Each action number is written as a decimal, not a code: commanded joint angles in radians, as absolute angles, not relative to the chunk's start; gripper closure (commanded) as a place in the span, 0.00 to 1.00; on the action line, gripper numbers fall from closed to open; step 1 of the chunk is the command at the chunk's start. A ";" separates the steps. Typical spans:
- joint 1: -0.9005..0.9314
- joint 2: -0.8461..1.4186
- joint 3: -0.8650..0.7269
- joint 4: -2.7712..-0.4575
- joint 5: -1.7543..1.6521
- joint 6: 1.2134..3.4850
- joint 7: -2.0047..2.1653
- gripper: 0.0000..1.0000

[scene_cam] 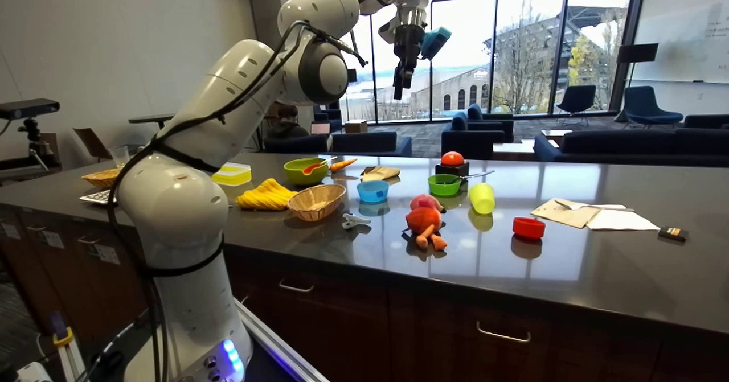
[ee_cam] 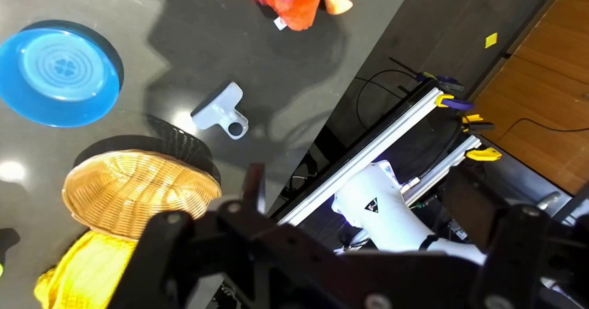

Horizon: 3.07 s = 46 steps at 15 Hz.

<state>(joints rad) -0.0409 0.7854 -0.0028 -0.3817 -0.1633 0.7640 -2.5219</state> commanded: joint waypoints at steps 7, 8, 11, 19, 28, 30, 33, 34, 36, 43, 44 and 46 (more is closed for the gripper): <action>-0.062 0.735 0.258 -0.453 -0.146 0.734 -2.607 0.00; -0.078 0.723 0.348 -0.456 -0.163 0.730 -2.603 0.00; -0.108 0.699 0.584 -0.479 -0.198 0.733 -2.599 0.00; -0.184 0.715 1.022 -0.488 -0.263 0.720 -2.596 0.00; -0.251 0.790 1.307 -0.506 -0.201 0.650 -2.602 0.00; -0.252 0.817 1.413 -0.505 -0.203 0.630 -2.602 0.00; -0.251 0.867 1.591 -0.508 -0.223 0.609 -2.601 0.00; -0.256 0.895 1.664 -0.511 -0.242 0.604 -2.600 0.00; -0.259 0.948 1.791 -0.521 -0.270 0.596 -2.601 0.00; -0.252 1.162 2.235 -0.580 -0.367 0.540 -2.600 0.00; -0.241 1.183 2.269 -0.575 -0.352 0.523 -2.600 0.00; -0.220 1.224 2.325 -0.564 -0.328 0.489 -2.601 0.00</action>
<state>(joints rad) -0.2393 1.1583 2.2258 -0.5397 -0.3454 0.5276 -2.6014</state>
